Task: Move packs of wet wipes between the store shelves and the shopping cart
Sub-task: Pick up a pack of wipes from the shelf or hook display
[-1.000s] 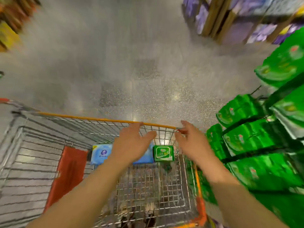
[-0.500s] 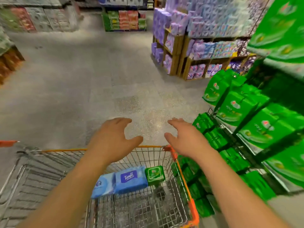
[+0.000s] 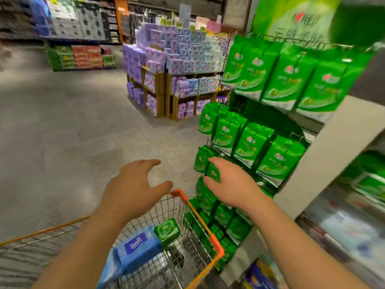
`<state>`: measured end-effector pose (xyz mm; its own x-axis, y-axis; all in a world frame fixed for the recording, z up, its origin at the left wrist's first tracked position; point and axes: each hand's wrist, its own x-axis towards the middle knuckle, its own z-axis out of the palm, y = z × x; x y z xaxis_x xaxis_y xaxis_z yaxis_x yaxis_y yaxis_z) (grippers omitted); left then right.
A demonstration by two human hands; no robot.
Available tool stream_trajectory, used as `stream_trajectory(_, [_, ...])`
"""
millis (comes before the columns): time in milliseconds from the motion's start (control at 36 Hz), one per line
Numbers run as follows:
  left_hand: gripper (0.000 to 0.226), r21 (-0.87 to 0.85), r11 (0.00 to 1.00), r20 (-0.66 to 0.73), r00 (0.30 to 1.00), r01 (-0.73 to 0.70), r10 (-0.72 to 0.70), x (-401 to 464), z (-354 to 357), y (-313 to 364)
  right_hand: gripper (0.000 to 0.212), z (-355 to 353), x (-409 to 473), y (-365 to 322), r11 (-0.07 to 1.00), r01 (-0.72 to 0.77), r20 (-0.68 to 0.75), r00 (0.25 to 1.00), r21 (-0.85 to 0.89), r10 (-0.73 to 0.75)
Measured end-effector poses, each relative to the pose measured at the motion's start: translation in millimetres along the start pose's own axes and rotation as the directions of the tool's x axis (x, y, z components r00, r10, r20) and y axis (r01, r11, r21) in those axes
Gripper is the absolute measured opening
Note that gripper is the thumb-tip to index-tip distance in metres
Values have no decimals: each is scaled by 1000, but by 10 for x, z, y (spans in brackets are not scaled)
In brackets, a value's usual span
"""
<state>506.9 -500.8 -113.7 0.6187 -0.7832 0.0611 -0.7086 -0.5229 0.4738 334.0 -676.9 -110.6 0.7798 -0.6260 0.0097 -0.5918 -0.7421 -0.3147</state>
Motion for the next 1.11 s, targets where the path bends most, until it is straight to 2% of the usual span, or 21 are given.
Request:
stream_trajectory(389, [77, -57, 961, 125, 953, -271, 276, -88, 390, 1158, 64, -484, -1049, 871, 965, -263, -110, 959, -1, 261])
stream_trajectory(528, [85, -87, 929, 169, 913, -361, 370, -190, 675, 1775, 59, -676, -1557, 1311, 916, -401, -142, 906, 17, 399])
stream_trajectory(750, [75, -130, 864, 239, 831, -486, 503, -475, 1258, 2823, 61, -953, -2430, 2143, 852, -520, -222, 825, 66, 520])
stream_trajectory(944, [72, -120, 832, 237, 798, -541, 553, -651, 1695, 3560, 60, -970, -2973, 2791, 798, -586, -254, 758, 141, 601])
stream_trajectory(1028, [71, -136, 818, 249, 780, -559, 575, -676, 1822, 3726, 58, -976, -3113, 2974, 785, -601, -240, 748, 149, 619])
stream_trajectory(1111, [75, -146, 821, 278, 774, -552, 570, -668, 1890, 3836, 56, -1000, -3180, 3135, 761, -606, -257, 717, 231, 649])
